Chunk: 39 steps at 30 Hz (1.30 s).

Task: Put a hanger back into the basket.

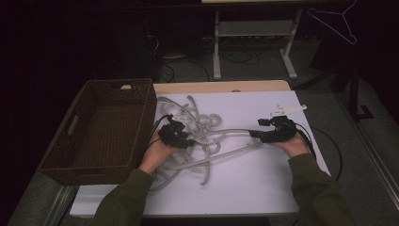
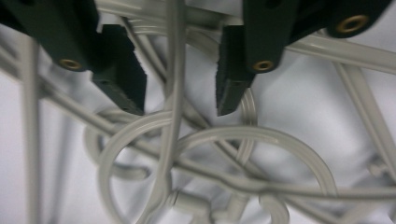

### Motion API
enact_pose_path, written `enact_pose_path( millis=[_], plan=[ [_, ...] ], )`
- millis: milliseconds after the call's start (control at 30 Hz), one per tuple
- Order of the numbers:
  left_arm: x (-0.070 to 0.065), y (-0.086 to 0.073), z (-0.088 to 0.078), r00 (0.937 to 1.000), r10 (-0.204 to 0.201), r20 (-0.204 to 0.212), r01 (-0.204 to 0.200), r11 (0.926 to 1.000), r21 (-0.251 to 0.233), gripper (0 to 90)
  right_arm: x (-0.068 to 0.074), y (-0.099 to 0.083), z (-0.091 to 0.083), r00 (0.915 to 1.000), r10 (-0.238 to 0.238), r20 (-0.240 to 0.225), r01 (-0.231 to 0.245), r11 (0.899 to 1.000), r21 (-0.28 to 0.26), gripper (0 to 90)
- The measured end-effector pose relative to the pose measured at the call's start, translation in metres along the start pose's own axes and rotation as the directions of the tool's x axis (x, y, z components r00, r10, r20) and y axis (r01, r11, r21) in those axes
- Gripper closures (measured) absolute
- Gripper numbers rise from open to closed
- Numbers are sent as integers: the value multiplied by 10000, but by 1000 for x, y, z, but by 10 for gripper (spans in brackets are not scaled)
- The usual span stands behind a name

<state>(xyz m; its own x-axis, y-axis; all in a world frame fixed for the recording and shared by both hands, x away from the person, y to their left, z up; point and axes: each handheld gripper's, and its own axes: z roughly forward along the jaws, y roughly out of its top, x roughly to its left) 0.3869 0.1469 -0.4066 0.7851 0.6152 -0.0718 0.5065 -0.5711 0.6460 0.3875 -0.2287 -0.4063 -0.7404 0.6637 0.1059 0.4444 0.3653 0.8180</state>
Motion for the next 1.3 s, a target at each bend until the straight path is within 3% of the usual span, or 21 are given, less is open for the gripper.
enact_pose_path(
  millis=[100,200,300,367,633,800,933,1033,1200,1300],
  plan=[
    [-2,-4,-12,9990,-342,278,359,9973,-638,388,-4,1,22,9994,-329,85,318,9934,1106,391],
    [-7,-9,-22,9960,-562,692,643,9907,-1203,347,-7,6,40,9976,-672,-139,686,9821,1752,422],
    [-12,-13,-31,9939,-561,949,696,9869,-1454,336,-7,14,50,9947,-1011,-207,1032,9702,2194,462],
    [-16,-15,-35,9933,-537,1022,690,9859,-1527,331,-7,18,55,9932,-1117,-341,1165,9664,2290,491],
    [-21,-17,-38,9892,-535,1365,768,9822,-1716,283,-7,24,74,9842,-1629,-698,1766,9338,3112,603],
    [-20,-18,-38,9887,-599,1372,836,9811,-1746,283,-10,22,74,9817,-1719,-818,1893,9261,3262,669],
    [-19,-18,-38,9883,-677,1363,918,9795,-1791,283,-10,19,68,9723,-2124,-975,2333,9079,3482,727],
    [-20,-17,-39,9886,-647,1361,893,9790,-1831,283,-9,17,62,9732,-2037,-1069,2291,9018,3664,765],
    [-20,-17,-40,9893,-626,1318,872,9778,-1905,284,-6,9,53,9718,-1976,-1284,2315,9021,3643,815],
    [-19,-17,-41,9897,-612,1297,850,9786,-1873,284,-3,5,45,9839,-1348,-1172,1689,9158,3643,818]
  ],
)
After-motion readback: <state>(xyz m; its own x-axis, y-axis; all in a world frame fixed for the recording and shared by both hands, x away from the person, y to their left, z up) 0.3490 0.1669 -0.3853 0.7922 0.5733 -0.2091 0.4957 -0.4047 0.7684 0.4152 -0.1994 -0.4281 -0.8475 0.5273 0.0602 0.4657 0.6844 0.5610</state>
